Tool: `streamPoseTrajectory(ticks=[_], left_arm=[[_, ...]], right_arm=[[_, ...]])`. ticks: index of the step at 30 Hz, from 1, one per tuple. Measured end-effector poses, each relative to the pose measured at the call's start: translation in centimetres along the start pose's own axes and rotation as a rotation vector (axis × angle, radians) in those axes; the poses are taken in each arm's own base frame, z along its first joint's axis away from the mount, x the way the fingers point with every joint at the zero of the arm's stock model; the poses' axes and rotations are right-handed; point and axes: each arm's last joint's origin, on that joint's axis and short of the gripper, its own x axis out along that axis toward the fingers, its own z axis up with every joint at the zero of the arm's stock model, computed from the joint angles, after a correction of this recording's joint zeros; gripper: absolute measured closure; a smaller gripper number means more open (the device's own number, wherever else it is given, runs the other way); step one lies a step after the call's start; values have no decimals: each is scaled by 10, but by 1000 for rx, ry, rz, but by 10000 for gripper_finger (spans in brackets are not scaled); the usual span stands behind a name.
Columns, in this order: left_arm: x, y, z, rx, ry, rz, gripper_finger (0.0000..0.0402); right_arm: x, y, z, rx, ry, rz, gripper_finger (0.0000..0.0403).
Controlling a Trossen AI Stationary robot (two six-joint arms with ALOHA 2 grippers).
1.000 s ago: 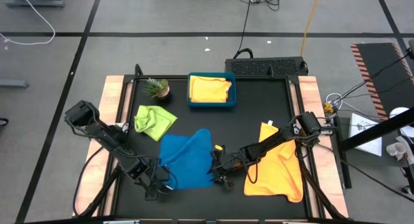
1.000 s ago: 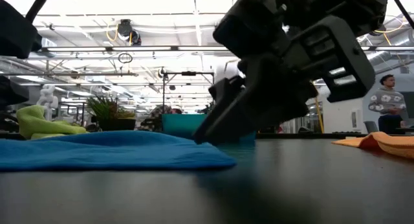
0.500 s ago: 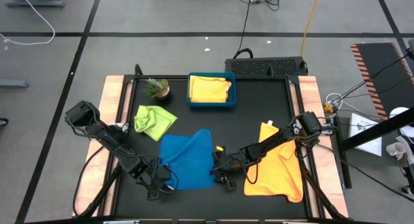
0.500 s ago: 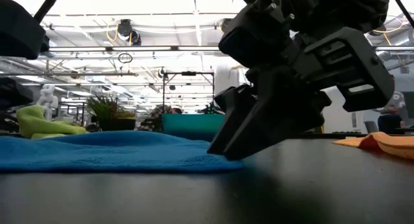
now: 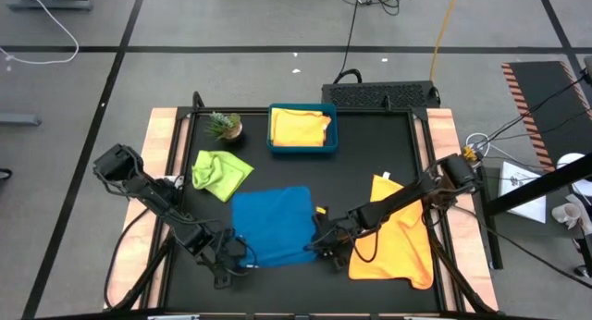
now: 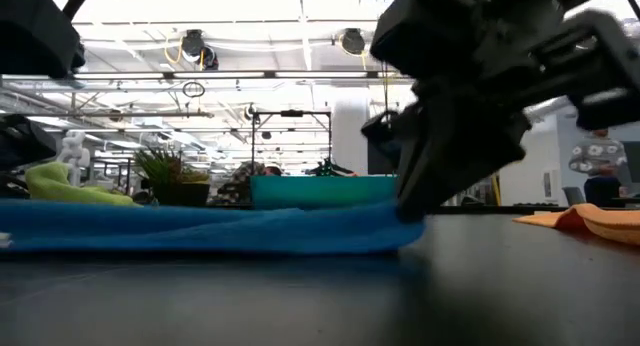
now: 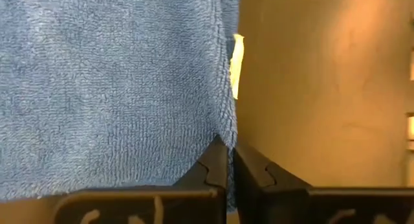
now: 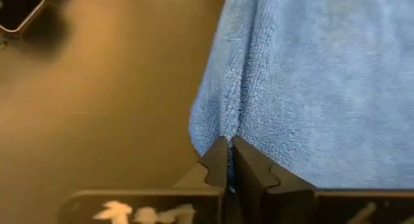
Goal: Fold microfiber towels
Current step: Fold the blue microfiber cloth
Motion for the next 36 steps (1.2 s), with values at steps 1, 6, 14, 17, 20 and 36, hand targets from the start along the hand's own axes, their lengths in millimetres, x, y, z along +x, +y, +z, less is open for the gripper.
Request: streamPoseTrajectory(ticks=[1,6,14,17,20,36], left_arm=[[0,-1,1,-1,-11,-13,389],[-1,-9,8,2,-81,-97,396],[-2,-13,13,108,-159,-112,391],[-2,-13,14,159,-165,-105,393],[-2,-13,14,168,-162,-110,383],[-3,-19,7,67,-85,-184,265]], right_arm=[[-4,2,1,-2,3,-5,399],[-17,13,4,18,27,5,400],[-20,20,-5,62,45,9,401],[-18,17,-11,66,33,-13,395],[-18,17,-14,67,29,-13,372],[-20,28,-16,43,38,9,267]])
